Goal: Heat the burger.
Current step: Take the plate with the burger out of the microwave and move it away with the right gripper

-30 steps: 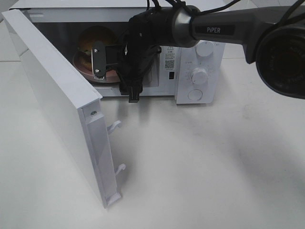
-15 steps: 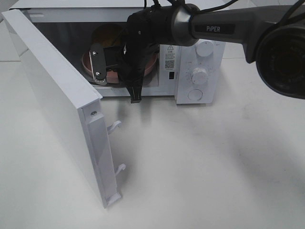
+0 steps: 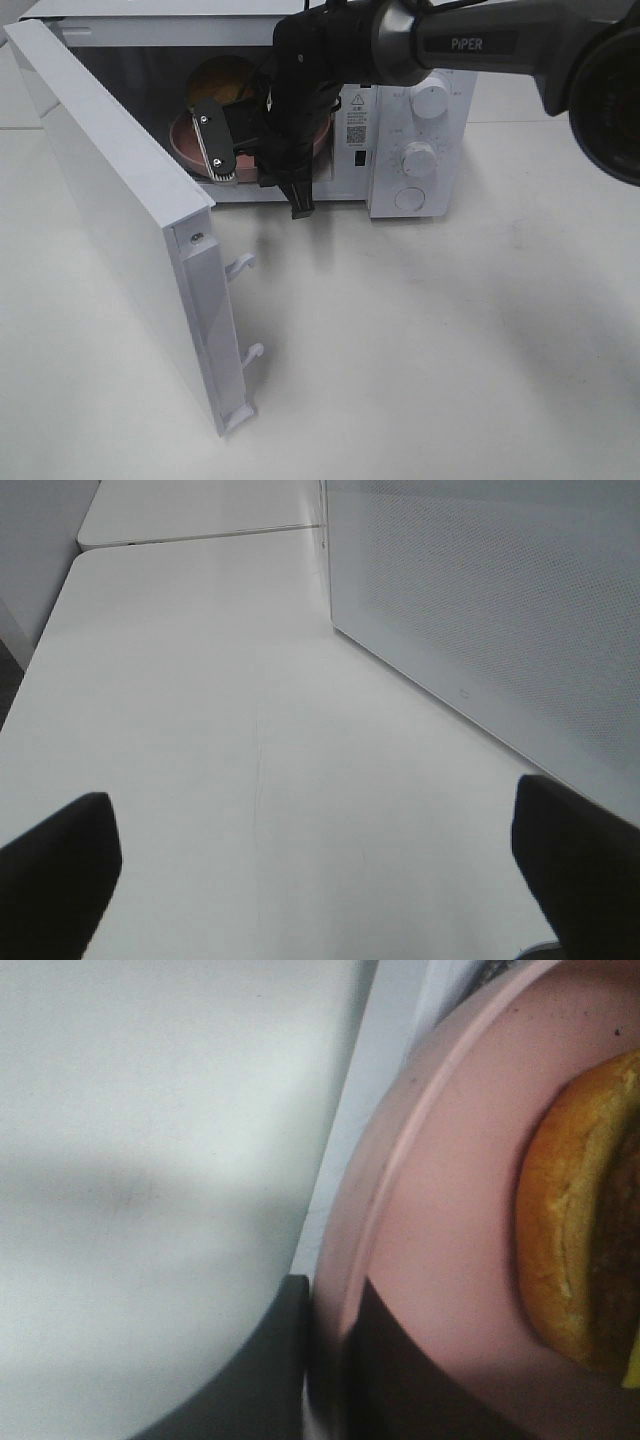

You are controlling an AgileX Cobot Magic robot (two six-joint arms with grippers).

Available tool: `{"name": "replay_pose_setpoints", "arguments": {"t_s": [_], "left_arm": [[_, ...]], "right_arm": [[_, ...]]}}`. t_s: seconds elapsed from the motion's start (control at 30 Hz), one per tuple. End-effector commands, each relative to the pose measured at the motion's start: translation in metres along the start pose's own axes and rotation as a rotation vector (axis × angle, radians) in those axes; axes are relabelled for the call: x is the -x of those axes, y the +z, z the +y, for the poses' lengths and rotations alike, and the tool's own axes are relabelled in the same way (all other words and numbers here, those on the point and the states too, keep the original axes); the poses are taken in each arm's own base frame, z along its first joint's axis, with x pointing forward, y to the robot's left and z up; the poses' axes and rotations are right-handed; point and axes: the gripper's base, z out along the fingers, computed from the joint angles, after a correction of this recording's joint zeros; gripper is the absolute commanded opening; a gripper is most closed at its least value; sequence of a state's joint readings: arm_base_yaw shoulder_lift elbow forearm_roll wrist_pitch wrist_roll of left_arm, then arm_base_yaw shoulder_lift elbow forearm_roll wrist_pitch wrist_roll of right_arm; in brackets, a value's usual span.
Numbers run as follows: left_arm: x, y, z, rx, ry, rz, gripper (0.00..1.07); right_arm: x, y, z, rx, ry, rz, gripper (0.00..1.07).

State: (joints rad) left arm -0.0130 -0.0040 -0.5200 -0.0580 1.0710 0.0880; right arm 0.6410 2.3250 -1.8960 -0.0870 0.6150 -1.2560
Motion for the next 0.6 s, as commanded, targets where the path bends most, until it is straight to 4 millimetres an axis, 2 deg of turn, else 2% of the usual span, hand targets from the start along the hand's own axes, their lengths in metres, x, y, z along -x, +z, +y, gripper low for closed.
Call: {"name": "replay_pose_setpoints", "arguments": {"t_s": [0.03, 0.27, 0.6], "left_arm": [[-0.002, -0.002, 0.0, 0.006, -0.002, -0.018, 1.0], [-0.002, -0.002, 0.0, 0.006, -0.002, -0.018, 1.0], [-0.002, -0.002, 0.0, 0.006, -0.002, -0.018, 1.0]], "right_arm": [[0.002, -0.017, 0.0, -0.053, -0.08, -0.017, 0.0], [0.003, -0.033, 0.014, -0.087, -0.194, -0.08, 0.0], [-0.003, -0.054, 0.031, -0.069, -0.247, -0.099, 0.0]]}}
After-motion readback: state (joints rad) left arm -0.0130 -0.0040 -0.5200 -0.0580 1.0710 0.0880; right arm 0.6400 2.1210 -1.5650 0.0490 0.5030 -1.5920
